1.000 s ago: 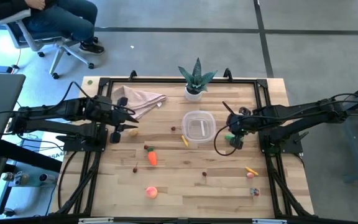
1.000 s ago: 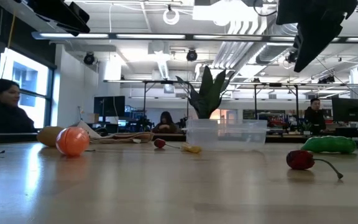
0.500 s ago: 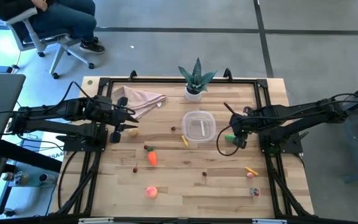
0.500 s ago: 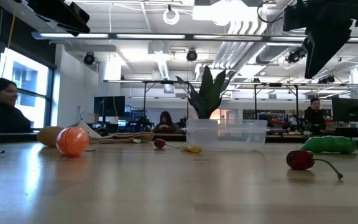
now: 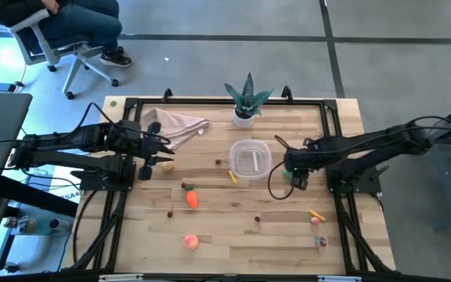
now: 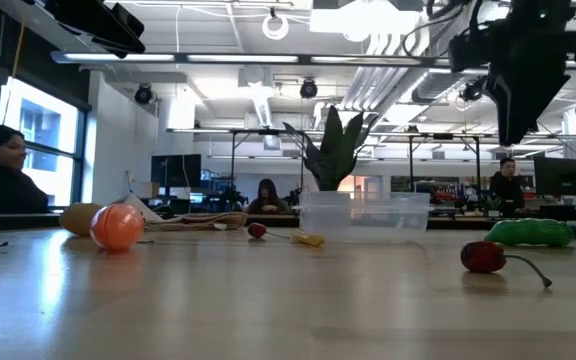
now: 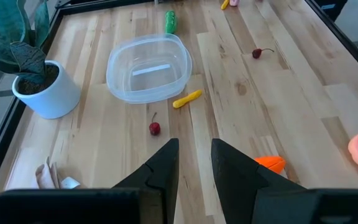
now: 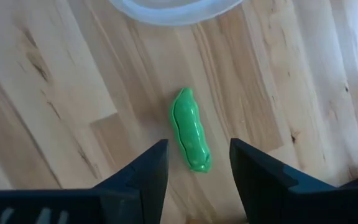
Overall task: Pick and placing Produce into tupperware
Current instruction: Put the green peas into the transparent bin
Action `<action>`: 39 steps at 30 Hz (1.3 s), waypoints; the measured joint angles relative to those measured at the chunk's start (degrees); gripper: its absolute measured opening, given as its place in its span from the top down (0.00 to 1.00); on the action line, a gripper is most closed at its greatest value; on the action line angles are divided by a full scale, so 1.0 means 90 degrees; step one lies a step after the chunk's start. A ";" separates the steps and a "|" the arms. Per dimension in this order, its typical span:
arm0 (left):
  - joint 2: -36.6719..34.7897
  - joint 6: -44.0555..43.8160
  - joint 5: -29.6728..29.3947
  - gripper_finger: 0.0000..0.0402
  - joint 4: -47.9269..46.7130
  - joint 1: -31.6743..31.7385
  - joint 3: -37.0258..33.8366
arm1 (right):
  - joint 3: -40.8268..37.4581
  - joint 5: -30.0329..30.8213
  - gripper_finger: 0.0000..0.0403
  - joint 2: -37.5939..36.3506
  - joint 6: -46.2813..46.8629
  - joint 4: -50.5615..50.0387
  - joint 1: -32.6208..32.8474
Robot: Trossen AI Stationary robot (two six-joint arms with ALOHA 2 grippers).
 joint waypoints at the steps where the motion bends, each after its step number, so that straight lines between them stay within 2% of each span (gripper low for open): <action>1: 0.0000 -0.0001 0.0000 0.79 0.0000 0.0000 0.0000 | 0.0000 0.0003 0.60 0.0116 -0.0032 -0.0005 0.0000; 4: 0.0000 -0.0001 0.0000 0.79 0.0000 0.0000 0.0000 | 0.0000 0.0029 0.60 0.0473 -0.0057 0.0008 -0.0074; 16: 0.0000 0.0000 0.0002 0.79 -0.0002 0.0000 0.0000 | -0.0002 -0.1207 0.60 0.1545 -0.0441 0.0295 -0.1132; 24: 0.0000 -0.0001 0.0002 0.79 -0.0002 0.0000 0.0002 | -0.0002 -0.1751 0.60 0.2029 -0.0733 0.0318 -0.1476; 39: 0.0000 0.0000 0.0000 0.79 -0.0002 0.0000 0.0002 | -0.0007 -0.1726 0.60 0.2791 -0.0973 -0.0032 -0.1668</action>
